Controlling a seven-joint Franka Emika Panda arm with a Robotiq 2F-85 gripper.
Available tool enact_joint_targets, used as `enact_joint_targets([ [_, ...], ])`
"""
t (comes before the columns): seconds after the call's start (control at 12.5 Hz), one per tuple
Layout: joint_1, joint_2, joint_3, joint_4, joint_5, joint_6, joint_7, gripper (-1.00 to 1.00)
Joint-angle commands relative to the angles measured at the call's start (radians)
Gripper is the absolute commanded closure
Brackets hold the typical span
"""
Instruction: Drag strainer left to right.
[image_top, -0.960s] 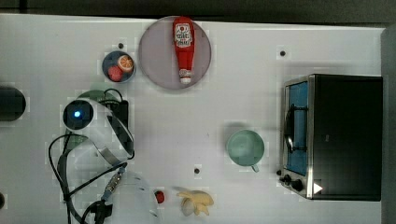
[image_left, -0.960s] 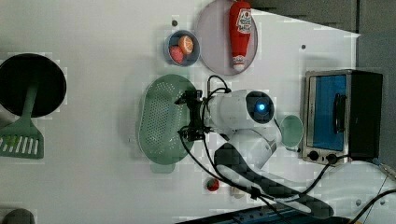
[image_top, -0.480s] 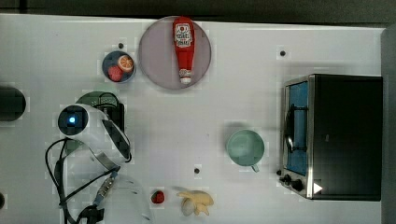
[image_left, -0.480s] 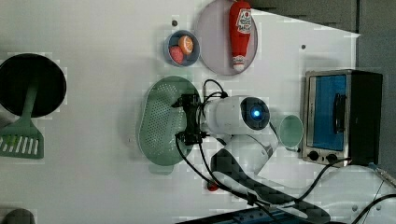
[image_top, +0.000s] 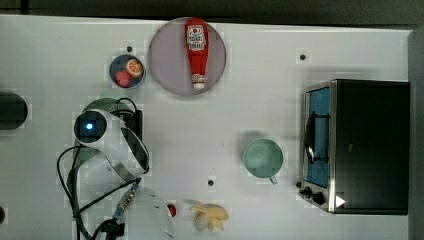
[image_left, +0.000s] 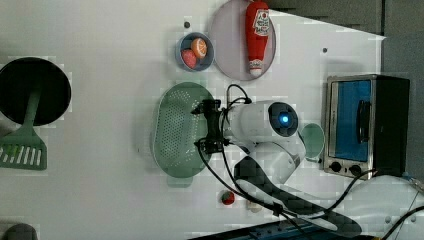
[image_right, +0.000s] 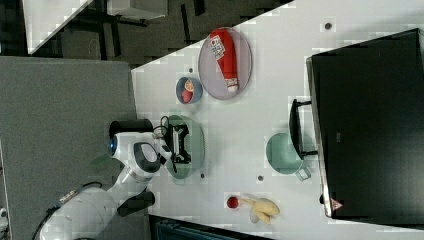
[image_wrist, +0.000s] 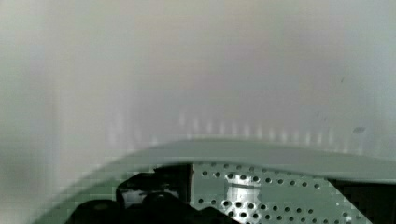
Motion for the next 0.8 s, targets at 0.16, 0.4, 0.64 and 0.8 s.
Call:
enact_joint_targets([
  [0.16, -0.092, -0.087, -0.006, -0.071, 0.009, -0.003, -0.129, -1.0],
  [0.4, -0.145, -0.104, -0.012, -0.094, 0.009, 0.008, -0.172, -1.0],
  [0.64, -0.187, -0.107, -0.028, -0.101, 0.009, 0.01, -0.214, -1.0],
  [0.8, -0.211, -0.112, -0.042, -0.104, 0.009, 0.01, -0.26, -1.0],
])
